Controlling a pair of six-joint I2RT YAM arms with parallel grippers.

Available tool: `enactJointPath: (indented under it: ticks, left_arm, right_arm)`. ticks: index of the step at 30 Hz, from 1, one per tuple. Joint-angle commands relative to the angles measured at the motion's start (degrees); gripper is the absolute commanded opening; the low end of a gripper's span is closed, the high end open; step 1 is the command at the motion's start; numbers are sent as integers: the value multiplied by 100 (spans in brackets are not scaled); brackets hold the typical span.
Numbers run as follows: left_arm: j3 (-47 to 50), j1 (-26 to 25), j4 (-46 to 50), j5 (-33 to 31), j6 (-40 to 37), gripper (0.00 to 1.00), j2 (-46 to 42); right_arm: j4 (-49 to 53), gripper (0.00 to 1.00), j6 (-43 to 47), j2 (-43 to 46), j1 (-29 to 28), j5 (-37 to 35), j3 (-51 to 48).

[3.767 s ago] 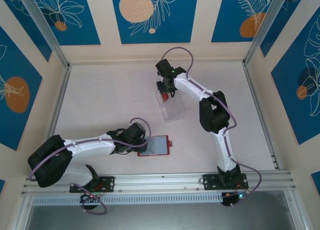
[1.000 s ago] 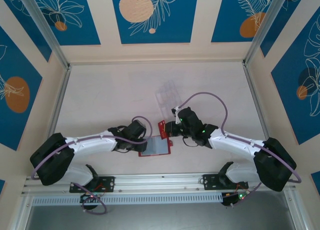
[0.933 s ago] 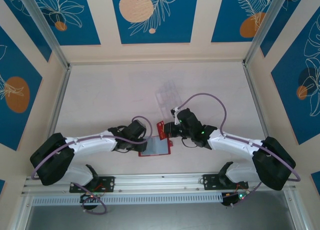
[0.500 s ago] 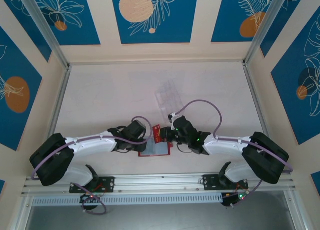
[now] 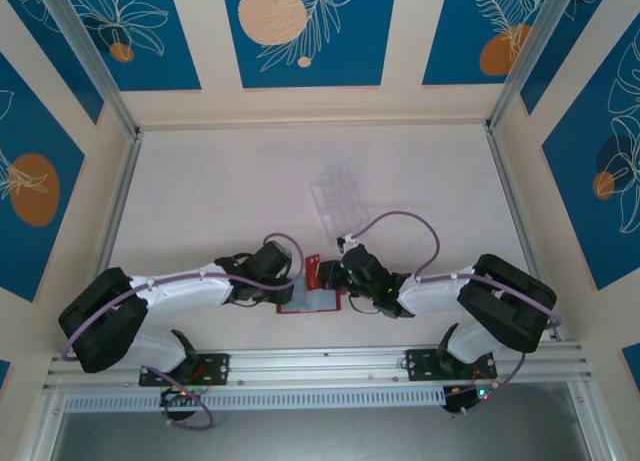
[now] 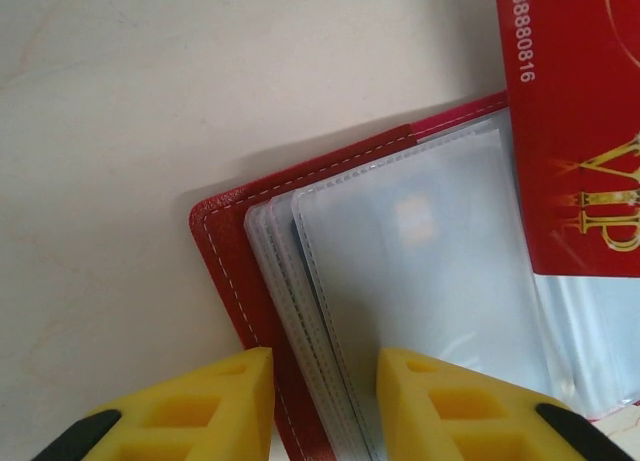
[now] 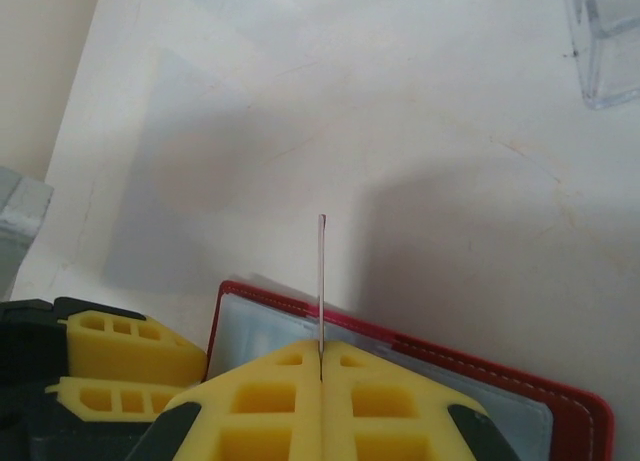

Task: Put the credit cards into the card holder
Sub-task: Insert the credit card into the card slot.

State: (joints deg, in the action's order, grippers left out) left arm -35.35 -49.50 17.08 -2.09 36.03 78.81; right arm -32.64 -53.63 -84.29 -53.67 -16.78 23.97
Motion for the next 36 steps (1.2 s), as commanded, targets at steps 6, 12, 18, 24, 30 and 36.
enactJointPath:
  ticks: [6, 12, 18, 24, 30, 36]
  left_arm:
    - [243, 63, 314, -73, 27, 31, 131]
    - [270, 63, 305, -66, 27, 32, 118]
    - [285, 63, 296, -79, 36, 32, 100]
    - [322, 63, 262, -73, 49, 32, 104]
    - [336, 63, 252, -73, 49, 32, 85]
    - [319, 59, 296, -81, 44, 32, 51]
  right_arm:
    - [-255, 0, -156, 62, -47, -133, 16]
    - [-221, 0, -179, 37, -50, -63, 78]
    - [-277, 0, -227, 59, -51, 44, 91]
    - [-201, 0, -245, 181, -55, 88, 76]
    - [-118, 0, -261, 235, -52, 69, 64]
    - [-202, 0, -256, 46, -56, 97, 98]
